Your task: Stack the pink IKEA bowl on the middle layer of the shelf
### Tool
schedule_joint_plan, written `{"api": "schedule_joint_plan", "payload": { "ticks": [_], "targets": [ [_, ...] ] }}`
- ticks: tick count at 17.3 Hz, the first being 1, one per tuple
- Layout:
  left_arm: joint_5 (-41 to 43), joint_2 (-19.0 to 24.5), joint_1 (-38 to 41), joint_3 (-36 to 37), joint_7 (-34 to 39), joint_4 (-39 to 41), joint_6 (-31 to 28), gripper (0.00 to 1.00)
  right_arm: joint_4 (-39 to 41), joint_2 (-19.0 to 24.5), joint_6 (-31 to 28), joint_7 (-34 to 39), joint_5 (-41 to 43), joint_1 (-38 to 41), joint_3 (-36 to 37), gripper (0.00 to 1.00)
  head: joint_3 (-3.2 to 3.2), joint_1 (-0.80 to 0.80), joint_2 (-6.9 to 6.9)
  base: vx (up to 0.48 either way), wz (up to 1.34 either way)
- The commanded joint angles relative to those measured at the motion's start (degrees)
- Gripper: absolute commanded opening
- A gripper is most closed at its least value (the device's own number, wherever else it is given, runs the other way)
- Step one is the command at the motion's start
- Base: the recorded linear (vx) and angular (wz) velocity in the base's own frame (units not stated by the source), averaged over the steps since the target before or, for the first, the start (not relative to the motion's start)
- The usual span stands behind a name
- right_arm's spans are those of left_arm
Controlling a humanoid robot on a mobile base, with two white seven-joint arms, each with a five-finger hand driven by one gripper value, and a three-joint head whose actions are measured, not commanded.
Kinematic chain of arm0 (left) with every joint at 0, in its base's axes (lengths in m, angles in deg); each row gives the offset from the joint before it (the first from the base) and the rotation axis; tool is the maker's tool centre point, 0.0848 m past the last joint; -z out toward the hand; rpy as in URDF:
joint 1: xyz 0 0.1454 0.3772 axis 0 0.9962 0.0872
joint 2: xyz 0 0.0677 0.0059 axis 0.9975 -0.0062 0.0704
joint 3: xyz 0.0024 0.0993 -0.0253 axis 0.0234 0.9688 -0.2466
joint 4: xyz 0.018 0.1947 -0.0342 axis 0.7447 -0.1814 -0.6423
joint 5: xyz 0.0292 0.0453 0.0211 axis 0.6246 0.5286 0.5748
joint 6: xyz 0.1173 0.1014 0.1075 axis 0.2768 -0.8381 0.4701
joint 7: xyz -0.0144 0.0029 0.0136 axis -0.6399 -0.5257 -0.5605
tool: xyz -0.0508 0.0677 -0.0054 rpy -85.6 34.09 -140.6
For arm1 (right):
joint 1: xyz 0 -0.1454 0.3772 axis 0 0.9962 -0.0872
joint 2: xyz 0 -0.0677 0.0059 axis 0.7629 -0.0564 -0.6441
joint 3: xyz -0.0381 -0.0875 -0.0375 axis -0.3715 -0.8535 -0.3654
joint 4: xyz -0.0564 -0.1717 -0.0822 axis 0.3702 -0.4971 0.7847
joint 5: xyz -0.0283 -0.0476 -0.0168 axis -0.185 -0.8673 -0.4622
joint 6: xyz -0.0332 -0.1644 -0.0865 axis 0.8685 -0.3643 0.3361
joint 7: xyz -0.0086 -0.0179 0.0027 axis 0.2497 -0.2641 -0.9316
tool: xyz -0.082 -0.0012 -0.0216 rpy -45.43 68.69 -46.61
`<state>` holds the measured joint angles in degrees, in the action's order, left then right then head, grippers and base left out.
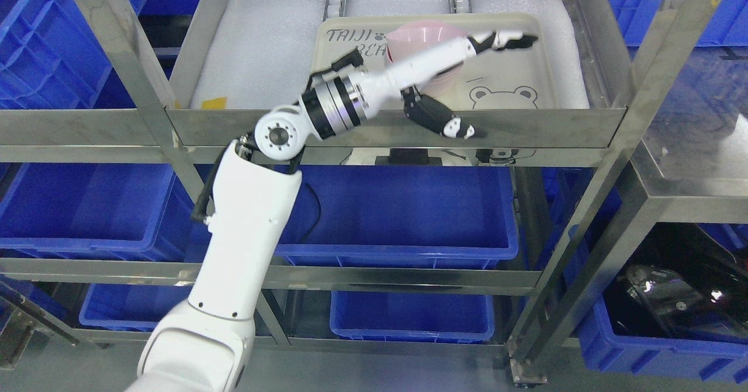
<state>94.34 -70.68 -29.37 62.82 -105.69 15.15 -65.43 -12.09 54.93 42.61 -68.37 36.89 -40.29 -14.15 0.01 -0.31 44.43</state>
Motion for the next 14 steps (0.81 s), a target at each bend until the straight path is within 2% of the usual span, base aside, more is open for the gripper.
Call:
{"api": "schedule_joint_plan", "payload": {
  "ticks": [1, 6, 10, 12, 14],
  "targets": [
    [-1.85, 1.0, 14.51, 10.78, 0.0, 6.62, 4.23, 0.92, 1.0, -1.0, -0.02, -0.08, 0.0, 1.32, 0.0, 1.0, 0.0, 0.0, 0.0, 0.0, -0.02],
    [-1.76, 1.0, 28.65, 2.27, 0.7, 5.31, 7.48, 0.92, 1.0, -1.0, -0.02, -0.08, 0.0, 1.32, 0.0, 1.0, 0.0, 0.0, 0.0, -0.027, -0.01],
    [-1.85, 1.0, 36.04, -2.66, 3.76, -0.65, 10.3, 0.95, 1.0, -1.0, -0.02, -0.08, 0.0, 1.32, 0.0, 1.0, 0.0, 0.0, 0.0, -0.127, -0.01],
    [-2.02, 1.0, 36.85, -5.3, 12.86, -5.4, 10.31, 0.98, 1.0, -1.0, -0.02, -0.08, 0.0, 1.32, 0.0, 1.0, 0.0, 0.0, 0.0, -0.178, -0.08],
    [-2.11, 1.0, 36.85, -7.68, 32.34, -8.75, 9.08, 0.99, 1.0, -1.0, -0.02, -0.08, 0.0, 1.32, 0.0, 1.0, 0.0, 0.0, -0.01, -0.148, -0.16]
  ]
}}
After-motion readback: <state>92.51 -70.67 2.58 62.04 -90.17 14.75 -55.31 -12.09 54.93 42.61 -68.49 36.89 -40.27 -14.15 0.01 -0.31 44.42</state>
